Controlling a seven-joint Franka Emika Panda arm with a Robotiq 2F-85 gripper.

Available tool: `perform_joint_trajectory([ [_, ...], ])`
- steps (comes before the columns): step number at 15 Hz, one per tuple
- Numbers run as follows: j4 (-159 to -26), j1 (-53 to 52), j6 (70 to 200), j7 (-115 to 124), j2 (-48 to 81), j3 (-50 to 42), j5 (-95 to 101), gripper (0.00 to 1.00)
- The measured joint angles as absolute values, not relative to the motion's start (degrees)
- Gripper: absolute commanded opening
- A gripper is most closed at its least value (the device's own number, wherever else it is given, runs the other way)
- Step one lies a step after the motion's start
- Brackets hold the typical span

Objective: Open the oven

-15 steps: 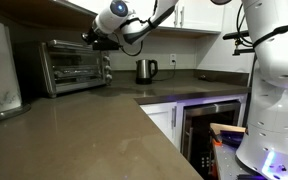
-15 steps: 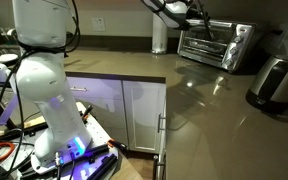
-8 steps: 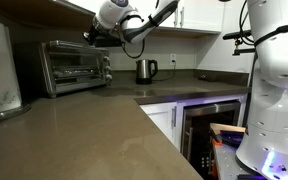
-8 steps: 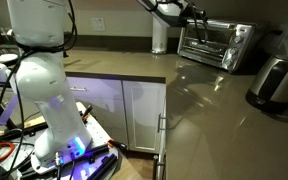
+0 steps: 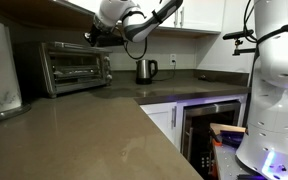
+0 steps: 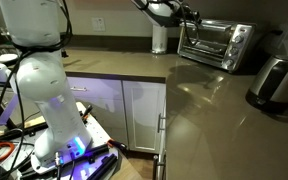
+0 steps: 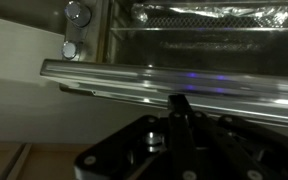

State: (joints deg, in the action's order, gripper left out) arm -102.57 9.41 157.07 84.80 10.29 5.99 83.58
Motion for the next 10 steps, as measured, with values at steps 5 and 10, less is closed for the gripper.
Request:
perform_joint_trajectory([
  [5,-106.1,7.9,154.9,84.8,9.8,7.4,82.8,0.0],
  [10,-108.1,7.9,153.1,84.7,8.7,8.4,81.5,0.0],
])
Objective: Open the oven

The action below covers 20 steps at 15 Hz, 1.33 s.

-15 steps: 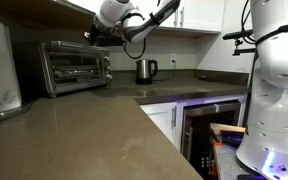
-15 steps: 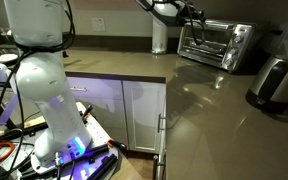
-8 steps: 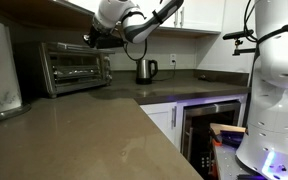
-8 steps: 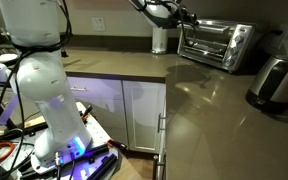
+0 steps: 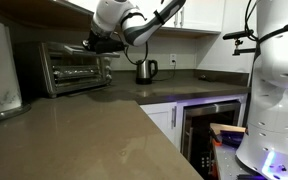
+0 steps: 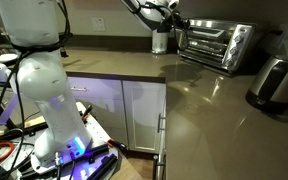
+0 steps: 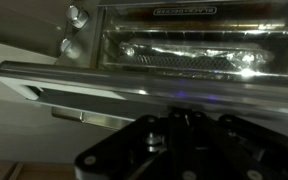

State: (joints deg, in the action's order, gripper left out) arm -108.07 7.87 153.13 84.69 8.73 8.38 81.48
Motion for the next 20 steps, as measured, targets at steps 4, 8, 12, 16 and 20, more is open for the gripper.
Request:
perform_joint_trajectory([
  [4,-109.9,7.7,150.7,82.4,7.9,9.6,78.5,0.0],
  [8,-112.3,4.8,145.8,77.8,5.6,9.1,73.5,0.0],
  [12,-113.8,0.6,139.7,73.5,2.6,7.3,69.4,0.0],
  [16,-114.8,-1.3,137.1,70.1,0.0,6.7,66.3,0.0],
  [20,-115.9,-1.7,137.8,69.9,-0.6,5.9,64.0,0.0],
])
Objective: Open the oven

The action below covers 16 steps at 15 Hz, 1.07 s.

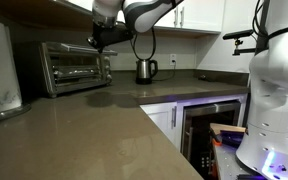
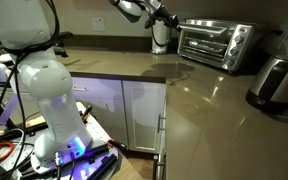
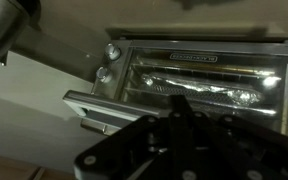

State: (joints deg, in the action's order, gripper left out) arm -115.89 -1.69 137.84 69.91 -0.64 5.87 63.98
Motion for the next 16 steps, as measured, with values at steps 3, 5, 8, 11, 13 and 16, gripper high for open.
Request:
perform_joint_trajectory([
  [3,-116.4,-1.7,137.6,69.9,-0.6,5.2,64.5,0.0],
  [5,-116.4,-1.7,137.6,70.1,-0.8,4.5,67.2,0.0],
  [8,-116.2,-1.6,137.8,71.9,-1.1,3.2,74.1,0.0],
  [11,-115.1,-1.3,140.0,77.0,-1.1,1.5,84.2,0.0],
  [13,-114.0,-0.7,142.2,82.1,-0.9,0.3,91.2,0.0],
  [16,-111.3,-0.2,145.1,90.8,0.5,-1.3,100.6,0.0],
])
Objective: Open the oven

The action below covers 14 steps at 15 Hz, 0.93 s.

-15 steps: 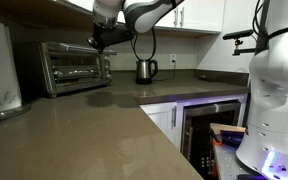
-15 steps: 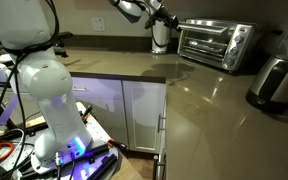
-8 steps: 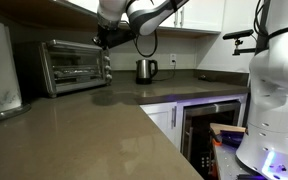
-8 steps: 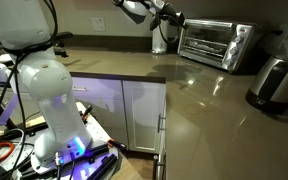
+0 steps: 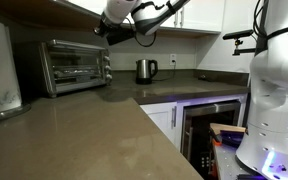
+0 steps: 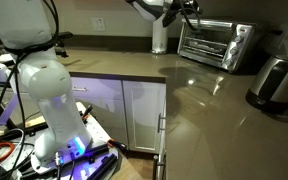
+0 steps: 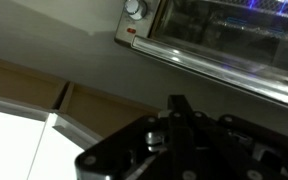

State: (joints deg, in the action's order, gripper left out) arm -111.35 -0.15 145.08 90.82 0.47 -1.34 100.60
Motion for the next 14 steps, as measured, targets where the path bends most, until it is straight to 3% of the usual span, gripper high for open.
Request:
perform_joint_trajectory([
  [14,-97.7,0.1,153.7,124.3,13.9,-3.4,121.6,0.0],
])
